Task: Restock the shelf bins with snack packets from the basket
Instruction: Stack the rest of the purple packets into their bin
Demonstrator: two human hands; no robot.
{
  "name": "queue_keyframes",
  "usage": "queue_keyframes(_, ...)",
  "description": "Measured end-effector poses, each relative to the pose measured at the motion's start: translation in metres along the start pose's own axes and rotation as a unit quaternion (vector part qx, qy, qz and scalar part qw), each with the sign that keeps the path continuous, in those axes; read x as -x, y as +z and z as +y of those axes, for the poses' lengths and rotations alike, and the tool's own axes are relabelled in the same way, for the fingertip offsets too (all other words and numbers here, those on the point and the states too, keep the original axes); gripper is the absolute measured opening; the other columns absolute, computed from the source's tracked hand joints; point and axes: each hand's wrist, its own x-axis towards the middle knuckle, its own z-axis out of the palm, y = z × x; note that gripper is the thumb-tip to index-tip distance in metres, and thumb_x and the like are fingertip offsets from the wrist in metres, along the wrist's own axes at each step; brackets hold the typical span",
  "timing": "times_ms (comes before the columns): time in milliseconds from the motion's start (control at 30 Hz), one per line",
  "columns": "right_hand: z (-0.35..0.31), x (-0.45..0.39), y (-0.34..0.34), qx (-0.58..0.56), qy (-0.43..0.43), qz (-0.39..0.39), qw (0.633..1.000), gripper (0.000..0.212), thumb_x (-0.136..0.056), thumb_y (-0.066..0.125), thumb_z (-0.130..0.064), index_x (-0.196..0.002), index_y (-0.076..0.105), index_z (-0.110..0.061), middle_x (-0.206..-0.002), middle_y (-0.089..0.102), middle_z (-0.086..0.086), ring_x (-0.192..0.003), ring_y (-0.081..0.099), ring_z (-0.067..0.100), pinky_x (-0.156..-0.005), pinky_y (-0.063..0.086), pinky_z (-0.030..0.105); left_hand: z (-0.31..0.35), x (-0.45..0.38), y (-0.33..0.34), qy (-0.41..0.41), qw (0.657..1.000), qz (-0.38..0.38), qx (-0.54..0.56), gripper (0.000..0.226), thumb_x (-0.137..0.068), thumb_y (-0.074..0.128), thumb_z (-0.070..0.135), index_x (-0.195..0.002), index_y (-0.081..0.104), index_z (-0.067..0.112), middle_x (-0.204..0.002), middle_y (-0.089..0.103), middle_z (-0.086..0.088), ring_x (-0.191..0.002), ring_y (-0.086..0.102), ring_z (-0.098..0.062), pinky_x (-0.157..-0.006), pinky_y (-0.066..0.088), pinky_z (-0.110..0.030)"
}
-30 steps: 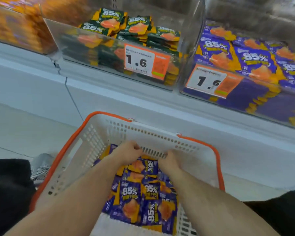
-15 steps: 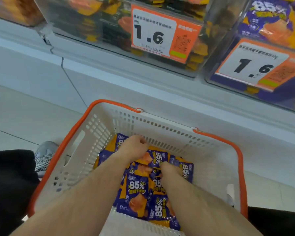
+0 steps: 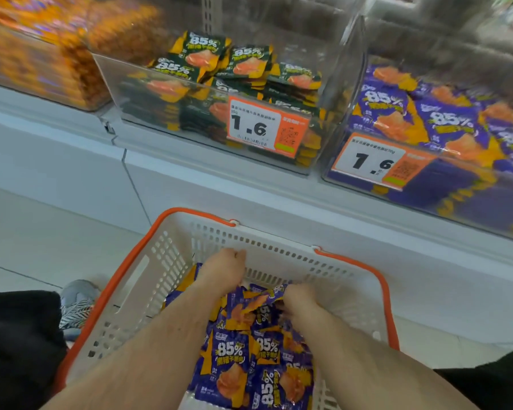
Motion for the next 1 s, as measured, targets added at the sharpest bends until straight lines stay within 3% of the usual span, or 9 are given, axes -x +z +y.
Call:
queue_keyframes(133,-0.032,0.043,-0.031,0.160,-0.145,0.005,0.976,0.025,-0.090,0.049,-0.008,-0.070,0.049,-0.022,-0.072,0.054,0.000,-0.069,0.058,0.020,-0.052,0.045,0.021,0.001,0.010,-0.010,0.008,1.000,0.016,0.001,0.016,-0.096,0.045,0.019,-0.103,0.057,0.012,-0.094,0.064,-0.007,-0.074,0.060,-0.019,-0.065,0.048,-0.030)
queue_keyframes(267,-0.074,0.084,-0.059,0.244,-0.273,-0.029,0.930,0.019,-0.094,0.045,-0.008,-0.083,0.048,-0.022,-0.079,0.054,0.003,-0.076,0.052,0.020,-0.061,0.040,0.032,0.008,0.027,-0.021,0.021,0.999,-0.013,0.036,0.051,-0.092,0.061,0.034,-0.136,0.045,0.013,-0.123,0.059,-0.008,-0.092,0.060,-0.020,-0.081,0.048,-0.028)
queue_keyframes(333,-0.101,0.106,-0.074,0.254,-0.332,-0.043,0.907,0.025,-0.096,0.045,-0.008,-0.078,0.045,-0.024,-0.078,0.051,-0.003,-0.080,0.051,0.019,-0.070,0.044,0.033,0.016,0.037,-0.026,0.058,0.995,-0.017,0.074,0.045,-0.089,0.066,0.035,-0.128,0.053,0.016,-0.118,0.062,-0.006,-0.100,0.060,-0.019,-0.089,0.047,-0.032)
queue_keyframes(433,-0.130,0.140,-0.100,0.163,-0.366,-0.050,0.915,0.026,-0.098,0.045,-0.008,-0.079,0.047,-0.025,-0.083,0.056,0.006,-0.075,0.054,0.023,-0.067,0.050,0.038,0.026,0.051,-0.034,0.131,0.963,-0.037,0.231,0.008,-0.090,0.067,0.017,-0.097,0.070,0.018,-0.089,0.074,0.004,-0.082,0.069,-0.014,-0.088,0.054,-0.040)
queue_keyframes(500,-0.143,0.161,-0.119,0.098,-0.404,-0.018,0.909,0.024,-0.098,0.048,-0.007,-0.083,0.049,-0.025,-0.083,0.057,0.013,-0.069,0.050,0.020,-0.060,0.041,0.033,0.040,0.061,-0.045,0.146,0.921,-0.044,0.358,0.014,-0.091,0.065,0.008,-0.100,0.072,0.017,-0.094,0.076,-0.003,-0.089,0.072,-0.021,-0.088,0.054,-0.042)
queue_keyframes(633,-0.152,0.201,-0.148,-0.061,-0.472,-0.004,0.880,0.032,-0.093,0.061,-0.007,-0.101,0.047,-0.034,-0.094,0.066,0.017,-0.074,0.060,0.020,-0.070,0.050,0.037,0.084,0.084,-0.072,0.201,0.872,0.014,0.446,0.015,-0.093,0.060,0.002,-0.100,0.069,0.012,-0.093,0.076,-0.008,-0.087,0.072,-0.024,-0.080,0.056,-0.037)
queue_keyframes(733,-0.143,0.220,-0.158,-0.084,-0.498,-0.017,0.863,0.055,-0.087,0.066,0.002,-0.115,0.048,-0.041,-0.101,0.069,-0.001,-0.083,0.069,0.013,-0.070,0.055,0.026,0.117,0.102,-0.085,0.265,0.846,0.040,0.461,0.016,-0.093,0.060,0.005,-0.104,0.068,0.013,-0.096,0.076,-0.007,-0.089,0.072,-0.024,-0.080,0.058,-0.038)
queue_keyframes(833,-0.142,0.230,-0.164,-0.147,-0.490,0.007,0.859,0.054,-0.085,0.057,0.018,-0.118,0.056,-0.025,-0.091,0.070,-0.005,-0.065,0.064,0.002,-0.057,0.047,0.016,0.147,0.116,-0.089,0.295,0.835,0.061,0.460,0.011,-0.094,0.061,0.010,-0.098,0.069,0.018,-0.091,0.076,-0.001,-0.083,0.073,-0.019,-0.076,0.059,-0.035)
queue_keyframes(1000,-0.175,0.223,-0.202,-0.302,-0.410,0.066,0.858,0.048,-0.088,0.055,0.013,-0.128,0.060,-0.015,-0.111,0.068,-0.001,-0.088,0.065,0.015,-0.056,0.048,0.019,0.190,0.101,-0.101,0.357,0.878,0.231,0.219,0.016,-0.094,0.057,0.033,-0.095,0.066,0.020,-0.091,0.069,0.005,-0.086,0.064,-0.016,-0.075,0.050,-0.033)
